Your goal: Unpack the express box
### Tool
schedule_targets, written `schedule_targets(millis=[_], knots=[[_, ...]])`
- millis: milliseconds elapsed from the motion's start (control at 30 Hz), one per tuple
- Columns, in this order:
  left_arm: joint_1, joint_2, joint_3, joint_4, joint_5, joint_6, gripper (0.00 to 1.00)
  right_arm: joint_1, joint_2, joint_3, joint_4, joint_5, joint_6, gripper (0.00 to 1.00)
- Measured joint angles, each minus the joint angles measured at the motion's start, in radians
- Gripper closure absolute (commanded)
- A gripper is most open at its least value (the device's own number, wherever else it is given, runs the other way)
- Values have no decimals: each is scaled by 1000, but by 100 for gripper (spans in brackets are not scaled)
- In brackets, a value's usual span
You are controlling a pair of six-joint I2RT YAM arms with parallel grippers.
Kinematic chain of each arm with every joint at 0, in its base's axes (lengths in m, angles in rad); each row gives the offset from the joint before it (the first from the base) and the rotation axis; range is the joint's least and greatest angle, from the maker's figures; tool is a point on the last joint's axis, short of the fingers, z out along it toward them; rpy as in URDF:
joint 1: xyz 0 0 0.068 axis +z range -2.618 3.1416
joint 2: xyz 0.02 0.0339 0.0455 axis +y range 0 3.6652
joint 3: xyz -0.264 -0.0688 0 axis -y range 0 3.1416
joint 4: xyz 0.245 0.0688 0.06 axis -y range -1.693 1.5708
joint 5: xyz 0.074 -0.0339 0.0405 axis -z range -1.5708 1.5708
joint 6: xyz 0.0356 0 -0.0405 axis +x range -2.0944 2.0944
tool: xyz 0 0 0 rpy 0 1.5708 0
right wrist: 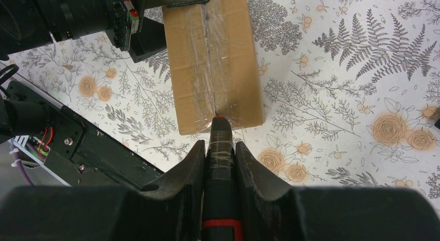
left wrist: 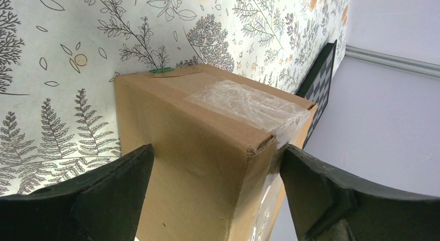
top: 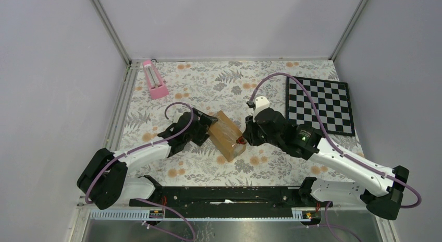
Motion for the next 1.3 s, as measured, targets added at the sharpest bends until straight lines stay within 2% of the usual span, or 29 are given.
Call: schedule_targets(millis=[600, 967, 1133, 1300], knots=[[21, 9, 0, 9, 23, 13, 9, 0, -29, 0, -67, -37, 10, 100], [27, 20, 1, 24, 24, 27, 9, 0, -35, 51, -183, -31, 30, 100], [86, 31, 21, 26, -97, 39, 9, 6, -25, 88, -369, -16, 40, 100], [107, 37, 21, -47, -180, 101, 4, 6, 7, 125, -406, 18, 50, 100]])
